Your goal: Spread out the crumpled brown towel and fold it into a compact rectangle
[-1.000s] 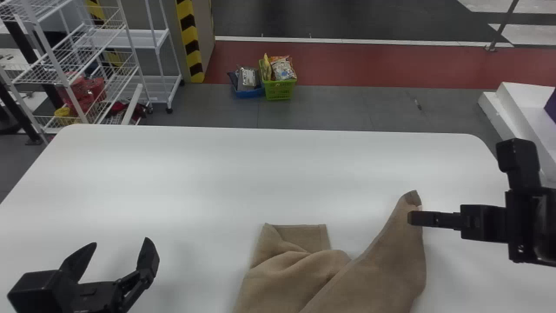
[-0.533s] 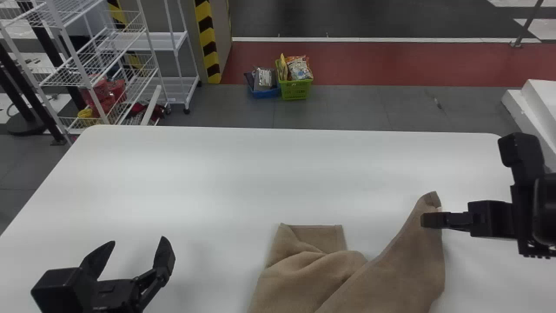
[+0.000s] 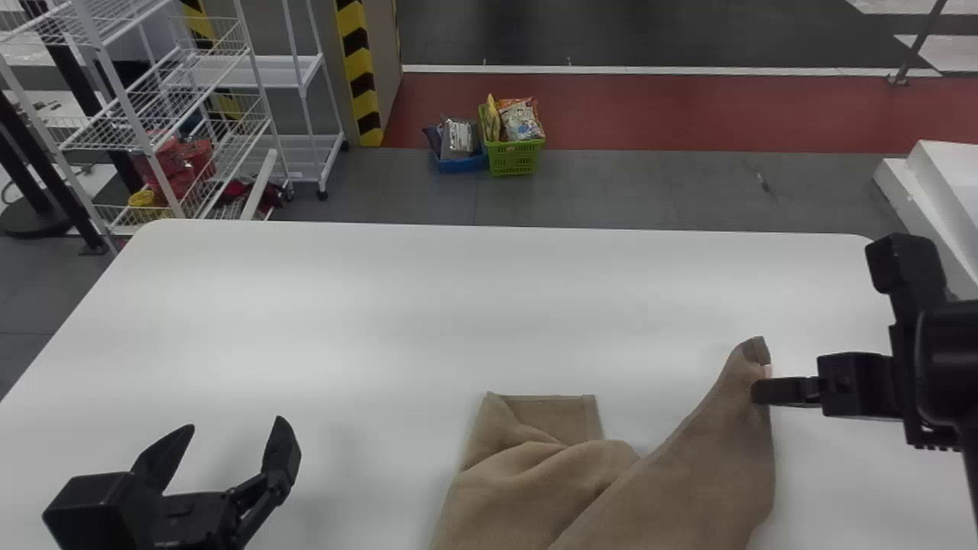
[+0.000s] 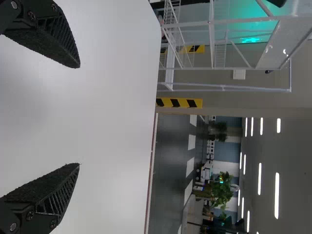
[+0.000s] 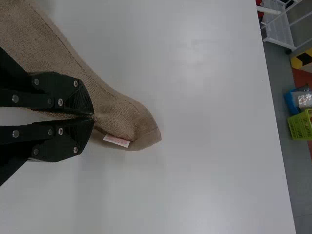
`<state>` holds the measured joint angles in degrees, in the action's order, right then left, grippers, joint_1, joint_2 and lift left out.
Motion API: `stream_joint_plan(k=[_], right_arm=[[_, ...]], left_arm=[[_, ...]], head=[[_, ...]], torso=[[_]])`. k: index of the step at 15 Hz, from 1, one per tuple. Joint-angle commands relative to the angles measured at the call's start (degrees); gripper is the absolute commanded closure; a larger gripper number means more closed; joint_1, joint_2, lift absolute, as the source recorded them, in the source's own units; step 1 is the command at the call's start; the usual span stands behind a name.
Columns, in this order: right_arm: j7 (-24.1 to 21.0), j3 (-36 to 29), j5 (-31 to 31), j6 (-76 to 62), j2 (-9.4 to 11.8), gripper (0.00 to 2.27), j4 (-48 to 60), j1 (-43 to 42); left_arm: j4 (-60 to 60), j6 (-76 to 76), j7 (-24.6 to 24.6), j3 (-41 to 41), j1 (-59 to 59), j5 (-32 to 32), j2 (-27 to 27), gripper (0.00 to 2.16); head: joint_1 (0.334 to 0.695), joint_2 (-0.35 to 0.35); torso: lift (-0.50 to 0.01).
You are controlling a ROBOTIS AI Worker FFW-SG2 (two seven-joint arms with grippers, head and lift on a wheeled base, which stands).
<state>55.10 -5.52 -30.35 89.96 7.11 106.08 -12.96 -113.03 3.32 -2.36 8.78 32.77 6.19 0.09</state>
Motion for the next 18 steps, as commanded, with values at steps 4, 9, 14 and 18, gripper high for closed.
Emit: stream_joint_plan(k=[4,9,14,18], right_arm=[[6.1,-1.9,0.4,0.1,1.0,1.33,13.1,8.4],[14.6,-5.3,2.5,0.1,5.5,1.33,37.1,26.6],[23.2,-4.7,-2.8,-13.2,8.5,1.33,44.2,41.4],[23.2,-2.1,-13.2,-24.8,10.7,1.33,41.6,45.0]], left_arm=[[-0.3,0.0,0.1,0.0,0.0,0.1,-0.2,0.09],[-0.7,0.2,0.3,-0.3,-0.2,-0.3,-0.2,0.09],[-1.0,0.7,0.4,-0.6,-0.2,-0.8,-0.2,0.09],[-0.9,0.7,0.4,-0.9,-0.2,-0.9,-0.2,0.09]], head=[[0.695,0.032],[0.695,0.049],[0.695,0.091],[0.695,0.07]], torso=[[-0.127],[-0.127],[-0.127],[-0.127]])
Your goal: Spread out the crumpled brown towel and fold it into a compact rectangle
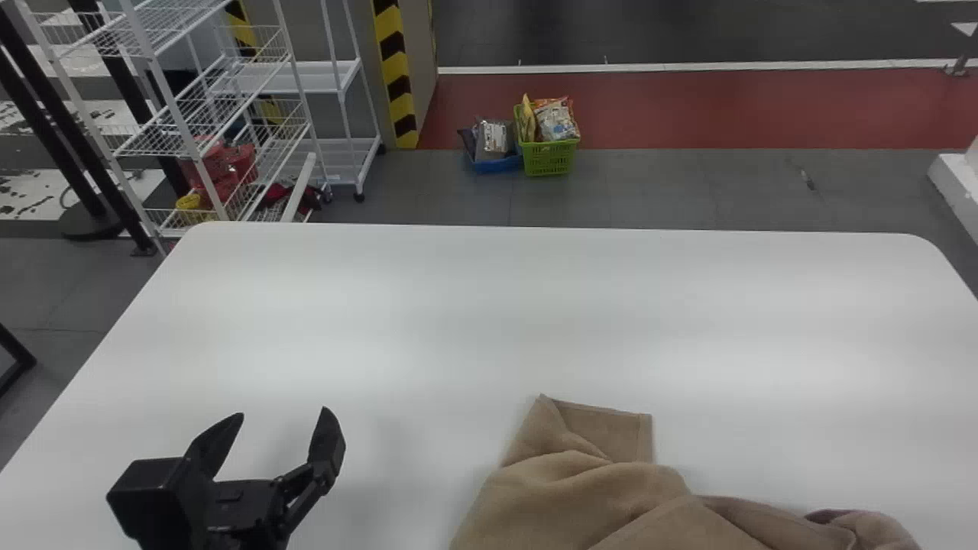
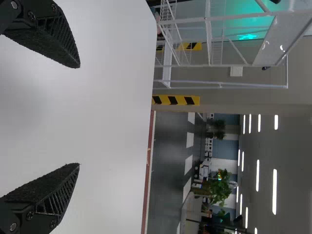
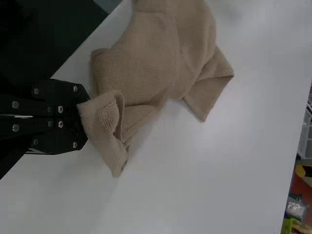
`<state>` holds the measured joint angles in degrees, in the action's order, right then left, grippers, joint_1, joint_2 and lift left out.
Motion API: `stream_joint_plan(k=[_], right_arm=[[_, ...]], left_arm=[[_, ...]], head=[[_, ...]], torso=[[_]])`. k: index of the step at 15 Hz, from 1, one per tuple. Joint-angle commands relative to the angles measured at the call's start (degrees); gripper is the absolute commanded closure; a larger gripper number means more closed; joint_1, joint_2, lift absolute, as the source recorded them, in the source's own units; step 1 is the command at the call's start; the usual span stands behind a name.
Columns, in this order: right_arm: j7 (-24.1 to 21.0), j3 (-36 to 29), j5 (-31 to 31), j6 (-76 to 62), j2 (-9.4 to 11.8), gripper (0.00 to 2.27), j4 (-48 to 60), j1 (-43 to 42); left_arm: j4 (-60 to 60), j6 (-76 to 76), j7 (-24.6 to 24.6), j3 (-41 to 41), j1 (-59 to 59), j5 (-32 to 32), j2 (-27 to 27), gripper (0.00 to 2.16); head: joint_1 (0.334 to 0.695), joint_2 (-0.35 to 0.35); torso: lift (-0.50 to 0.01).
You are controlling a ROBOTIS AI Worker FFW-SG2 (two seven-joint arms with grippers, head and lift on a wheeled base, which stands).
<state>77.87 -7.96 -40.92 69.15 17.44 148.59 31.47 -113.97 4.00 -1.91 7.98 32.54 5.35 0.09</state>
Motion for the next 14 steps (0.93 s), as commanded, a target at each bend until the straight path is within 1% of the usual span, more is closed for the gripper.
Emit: stream_joint_plan(k=[1,2,4,5,6,7,8,9,11,13,14], right_arm=[[0.5,0.3,-4.5,-8.0,0.8,1.33,-1.5,1.1],[0.5,0.3,-7.0,-9.8,1.0,1.32,-2.2,2.0],[0.5,0.1,-9.1,-10.7,1.2,1.16,-3.3,2.0],[0.5,-0.8,-10.2,-10.7,1.8,1.08,-3.5,2.0],[0.5,-2.2,-11.9,-11.7,1.9,0.83,-3.9,1.9],[0.5,-4.3,-12.2,-12.8,1.9,0.63,-4.5,1.8],[0.5,-6.5,-12.2,-12.9,1.9,0.33,-5.5,1.4],[0.5,-7.9,-12.3,-13.1,1.9,0.07,-6.6,1.3],[0.5,-9.1,-11.4,-15.2,1.8,0.05,-8.0,1.3],[0.5,-12.0,-6.0,-15.4,1.3,0.06,-7.3,0.7],[0.5,-13.6,-2.8,-16.1,1.1,0.07,-6.9,-0.4]], left_arm=[[0.2,0.0,0.1,0.0,0.0,-0.1,-0.2,0.09],[0.2,0.0,0.0,0.0,-0.1,-0.1,-0.2,0.09],[0.5,0.0,0.0,0.0,-0.2,-0.2,-0.2,0.09],[0.6,0.0,0.0,0.0,-0.3,-0.3,-0.2,0.09],[0.8,0.0,0.0,0.0,-0.3,-0.3,-0.2,0.09],[0.9,0.0,0.0,0.1,-0.4,-0.3,-0.2,0.09],[1.1,0.0,0.0,0.3,-0.5,-0.3,-0.2,0.09],[1.3,0.0,0.0,0.3,-0.7,-0.3,-0.2,0.09],[1.4,0.0,0.0,0.3,-0.9,-0.3,-0.2,0.09],[1.4,0.0,0.0,0.2,-0.9,-0.6,-0.2,0.09],[1.5,0.0,0.0,0.2,-0.9,-0.7,-0.2,0.09]], head=[[0.695,0.06],[0.695,0.049],[0.695,0.021],[0.695,0.012],[0.695,0.002],[0.695,-0.012],[0.695,-0.027],[0.695,-0.069],[0.695,-0.11],[0.695,-0.14],[0.695,-0.14]], torso=[[-0.127],[-0.127],[-0.127],[-0.127],[-0.127],[-0.127],[-0.127],[-0.127],[-0.127],[-0.127],[-0.127]])
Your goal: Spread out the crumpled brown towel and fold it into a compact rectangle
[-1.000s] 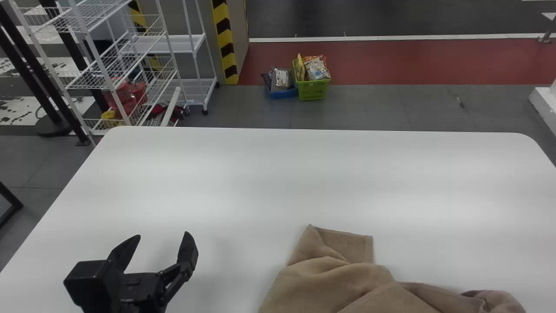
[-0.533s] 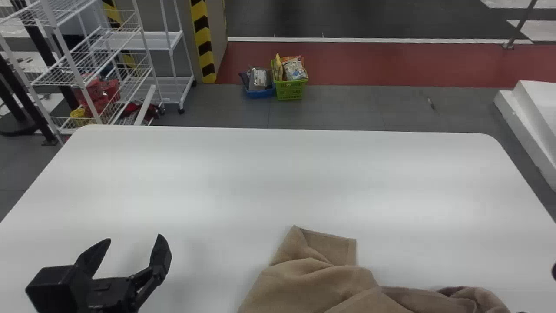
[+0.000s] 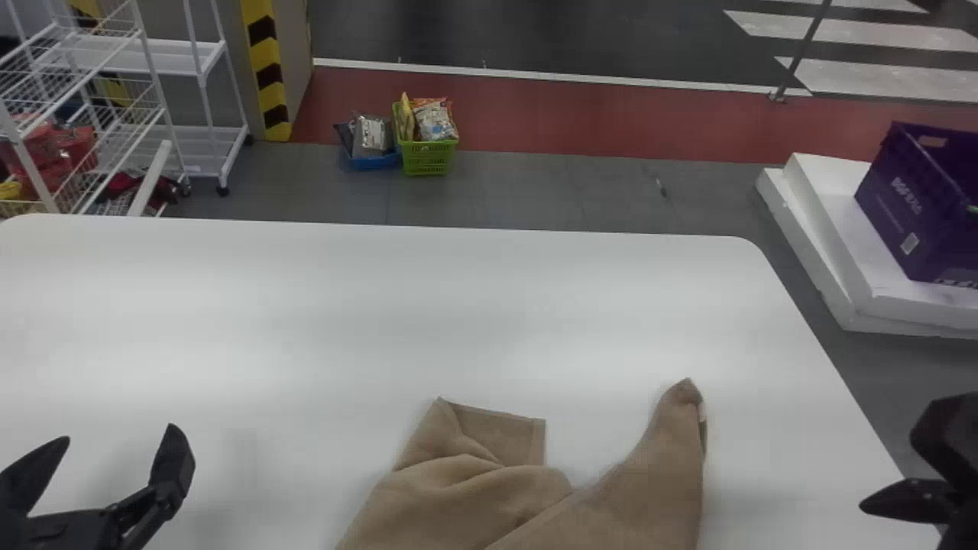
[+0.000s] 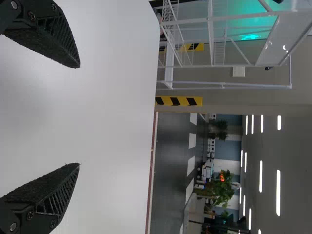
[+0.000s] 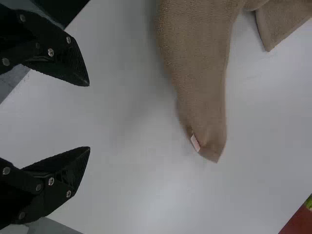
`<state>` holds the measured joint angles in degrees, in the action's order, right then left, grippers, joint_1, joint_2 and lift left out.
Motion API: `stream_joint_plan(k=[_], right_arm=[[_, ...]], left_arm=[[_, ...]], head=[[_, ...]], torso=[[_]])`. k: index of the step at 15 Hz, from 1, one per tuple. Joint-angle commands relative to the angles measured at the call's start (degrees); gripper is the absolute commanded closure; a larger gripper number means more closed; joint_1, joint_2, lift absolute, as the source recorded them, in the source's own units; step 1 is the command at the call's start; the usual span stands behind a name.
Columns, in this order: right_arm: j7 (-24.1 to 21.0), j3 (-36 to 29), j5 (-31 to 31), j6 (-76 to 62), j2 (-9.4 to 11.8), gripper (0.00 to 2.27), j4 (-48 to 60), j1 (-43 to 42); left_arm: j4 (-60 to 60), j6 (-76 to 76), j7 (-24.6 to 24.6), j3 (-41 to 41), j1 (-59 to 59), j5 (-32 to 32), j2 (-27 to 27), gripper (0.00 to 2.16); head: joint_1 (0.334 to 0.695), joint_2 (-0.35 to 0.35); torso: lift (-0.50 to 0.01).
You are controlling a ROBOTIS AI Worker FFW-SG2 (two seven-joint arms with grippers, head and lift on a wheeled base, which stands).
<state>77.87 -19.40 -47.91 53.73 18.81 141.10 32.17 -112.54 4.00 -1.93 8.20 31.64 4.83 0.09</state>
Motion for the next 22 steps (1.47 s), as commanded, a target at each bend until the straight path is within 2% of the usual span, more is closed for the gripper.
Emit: stream_joint_plan(k=[1,3,5,6,8,10,12,15,18,21,22], right_arm=[[0.5,-4.3,7.2,-3.1,-1.5,0.09,0.4,-3.4],[0.5,-4.9,8.5,-4.5,-2.1,0.09,-2.6,-9.0],[0.5,-2.1,10.1,-3.0,-2.4,0.1,-7.9,-14.8],[0.5,0.5,8.7,-2.6,-2.3,0.12,-11.7,-18.1],[0.5,3.2,6.9,-3.0,-1.8,0.15,-20.3,-25.0],[0.5,3.9,6.6,-3.1,-0.3,0.15,-28.1,-30.3],[0.5,4.3,6.6,-4.4,-0.1,0.18,-34.6,-34.1],[0.5,6.7,6.7,-6.7,-0.5,0.19,-39.9,-35.9],[0.5,7.4,8.4,-8.4,-1.8,0.22,-42.3,-37.0],[0.5,8.0,9.7,-10.0,-3.3,0.29,-43.4,-37.4],[0.5,8.1,10.6,-10.2,-3.5,0.38,-43.5,-37.6]], left_arm=[[0.0,0.0,0.1,0.1,0.0,-0.2,-0.2,0.09],[0.2,0.0,0.1,-0.2,-0.1,-0.1,-0.2,0.09],[0.2,0.0,0.1,-0.4,0.0,-0.1,-0.2,0.09],[0.2,0.0,0.0,-0.5,0.0,-0.1,-0.2,0.09],[0.0,-0.2,0.1,-0.4,0.3,0.0,-0.2,0.09],[0.0,-0.5,0.1,0.2,0.7,0.4,-0.2,0.09],[0.0,-0.9,0.1,0.5,0.8,0.7,-0.2,0.09],[0.0,-0.9,0.1,0.4,0.9,0.7,-0.2,0.09],[0.0,-0.9,0.1,0.5,0.8,0.8,-0.2,0.09],[0.0,-0.9,0.2,0.6,0.8,0.8,-0.2,0.09],[0.0,-0.9,0.1,0.6,0.8,0.8,-0.2,0.09]], head=[[0.695,-0.139],[0.695,-0.129],[0.695,-0.122],[0.695,-0.119],[0.695,-0.101],[0.695,-0.097],[0.695,-0.108],[0.695,-0.114],[0.695,-0.092],[0.695,-0.069],[0.695,-0.061]], torso=[[-0.127],[-0.127],[-0.127],[-0.127],[-0.127],[-0.127],[-0.127],[-0.127],[-0.127],[-0.127],[-0.127]])
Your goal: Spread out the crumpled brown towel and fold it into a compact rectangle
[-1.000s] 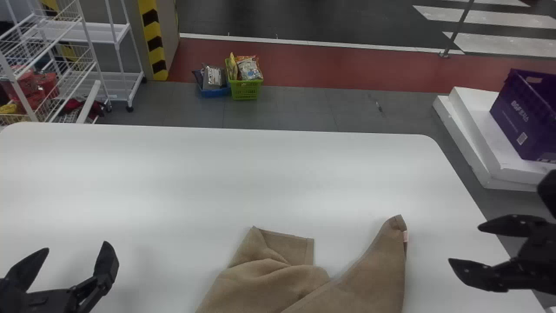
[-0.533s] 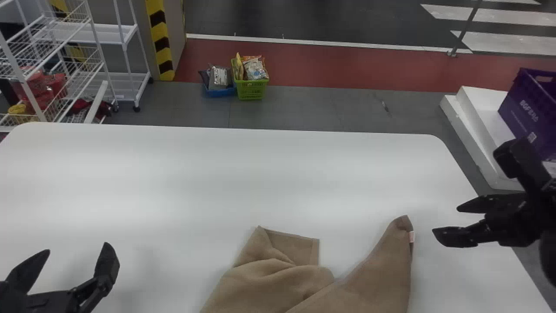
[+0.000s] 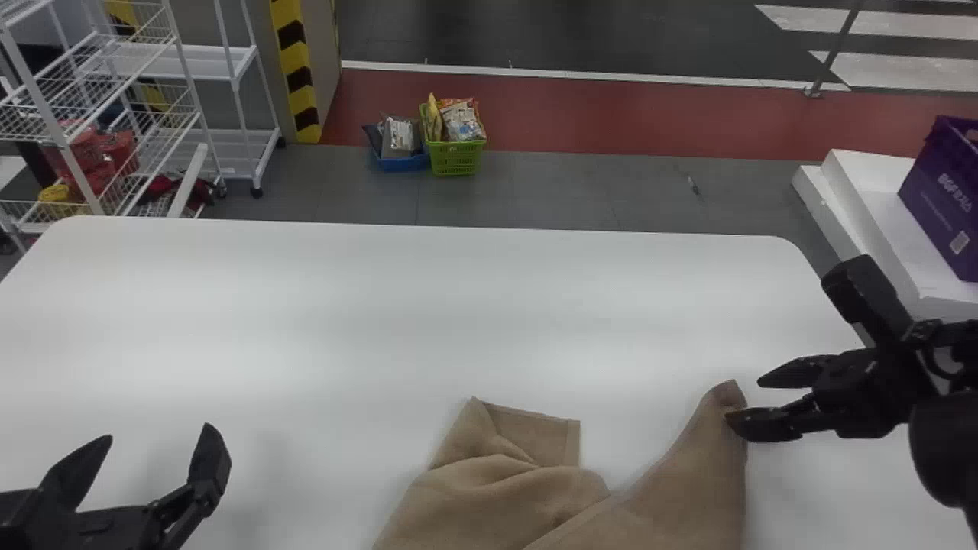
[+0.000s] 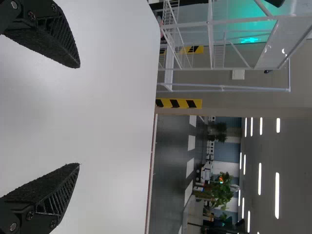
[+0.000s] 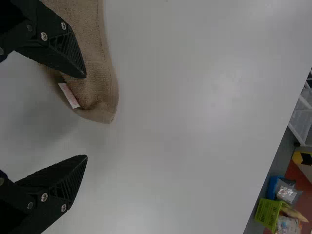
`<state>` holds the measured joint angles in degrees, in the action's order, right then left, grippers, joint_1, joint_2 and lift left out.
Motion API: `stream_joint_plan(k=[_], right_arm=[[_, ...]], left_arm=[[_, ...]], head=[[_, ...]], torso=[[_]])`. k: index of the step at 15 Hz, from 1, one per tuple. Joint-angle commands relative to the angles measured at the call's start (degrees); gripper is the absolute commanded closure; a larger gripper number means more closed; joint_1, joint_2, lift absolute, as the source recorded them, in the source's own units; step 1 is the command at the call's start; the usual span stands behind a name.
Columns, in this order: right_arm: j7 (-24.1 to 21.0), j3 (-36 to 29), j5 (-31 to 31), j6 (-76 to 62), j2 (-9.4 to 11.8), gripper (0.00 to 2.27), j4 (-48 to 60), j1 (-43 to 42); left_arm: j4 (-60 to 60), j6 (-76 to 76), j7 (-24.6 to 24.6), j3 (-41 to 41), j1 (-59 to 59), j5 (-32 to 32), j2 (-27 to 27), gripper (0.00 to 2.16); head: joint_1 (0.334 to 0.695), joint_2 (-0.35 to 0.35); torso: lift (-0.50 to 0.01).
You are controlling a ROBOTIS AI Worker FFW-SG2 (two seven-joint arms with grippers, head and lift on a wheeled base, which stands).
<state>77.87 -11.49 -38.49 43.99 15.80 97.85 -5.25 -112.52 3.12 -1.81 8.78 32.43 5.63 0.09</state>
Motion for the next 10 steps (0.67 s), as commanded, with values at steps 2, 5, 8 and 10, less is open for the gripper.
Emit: stream_joint_plan(k=[2,5,8,10], right_arm=[[0.5,0.9,0.8,-0.4,-0.6,0.52,-0.7,-0.2],[0.5,1.2,0.4,-1.0,-0.7,0.53,-1.8,-0.4],[0.5,1.4,0.9,-2.5,-0.7,0.66,-2.5,-0.6],[0.5,1.2,1.0,-3.2,-1.0,0.82,-2.9,-0.9]], left_arm=[[-0.1,0.0,0.0,0.0,0.0,0.1,-0.2,0.09],[-0.3,0.0,0.0,0.4,0.1,0.4,-0.2,0.09],[-0.6,0.0,0.0,0.4,0.1,0.4,-0.2,0.09],[-0.7,0.0,0.0,0.4,0.3,0.4,-0.2,0.09]], head=[[0.695,-0.043],[0.695,-0.025],[0.695,-0.019],[0.695,-0.016]], torso=[[-0.127],[-0.127],[-0.127],[-0.127]])
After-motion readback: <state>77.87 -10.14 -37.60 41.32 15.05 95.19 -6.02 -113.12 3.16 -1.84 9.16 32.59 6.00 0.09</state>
